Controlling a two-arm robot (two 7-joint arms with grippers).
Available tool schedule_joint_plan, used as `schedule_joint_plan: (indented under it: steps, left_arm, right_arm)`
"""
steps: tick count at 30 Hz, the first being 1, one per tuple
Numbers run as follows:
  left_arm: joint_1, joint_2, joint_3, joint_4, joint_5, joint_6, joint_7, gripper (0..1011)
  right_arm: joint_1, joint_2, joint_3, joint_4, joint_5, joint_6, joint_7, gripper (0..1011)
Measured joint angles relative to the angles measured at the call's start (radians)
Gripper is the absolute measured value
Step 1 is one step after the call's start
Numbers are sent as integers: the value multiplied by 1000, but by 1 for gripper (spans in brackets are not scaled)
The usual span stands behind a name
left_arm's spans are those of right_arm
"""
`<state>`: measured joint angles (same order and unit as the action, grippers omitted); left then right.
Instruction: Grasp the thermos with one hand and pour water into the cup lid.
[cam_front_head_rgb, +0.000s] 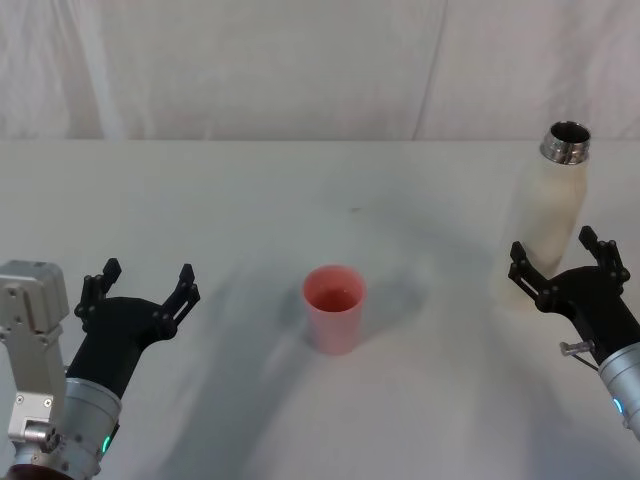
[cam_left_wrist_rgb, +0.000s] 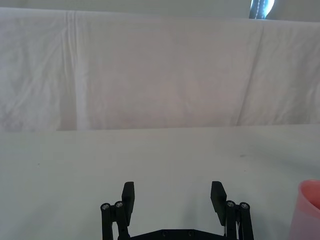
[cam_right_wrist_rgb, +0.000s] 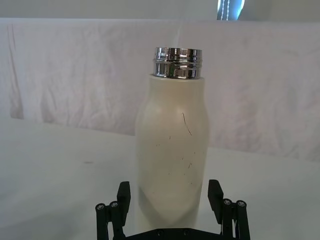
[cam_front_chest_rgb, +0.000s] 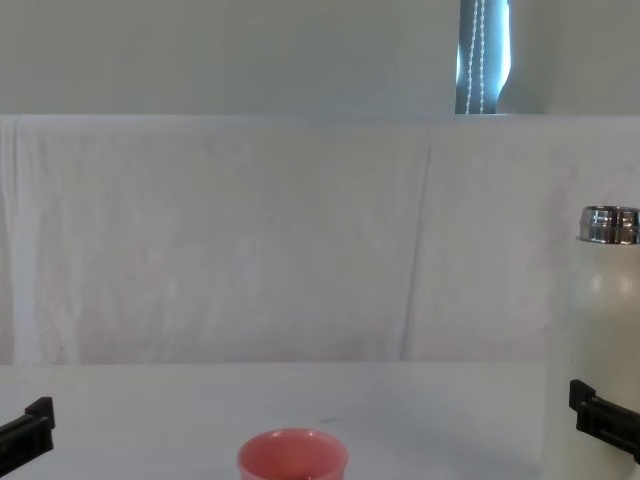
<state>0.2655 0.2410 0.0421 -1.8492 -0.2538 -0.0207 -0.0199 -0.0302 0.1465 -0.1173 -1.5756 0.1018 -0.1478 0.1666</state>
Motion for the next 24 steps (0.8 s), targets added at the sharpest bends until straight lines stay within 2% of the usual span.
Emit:
schedule_joint_plan:
  steps: [9,24]
  left_arm:
    - [0,0,0,0,0,0,0,1001]
    - [0,0,0,0,0,0,0,1001]
  right_arm:
    - [-22,3,6,-21,-1,-3,-2,1001]
    - [-95,22,-1,-86,-23,-26,6,1001]
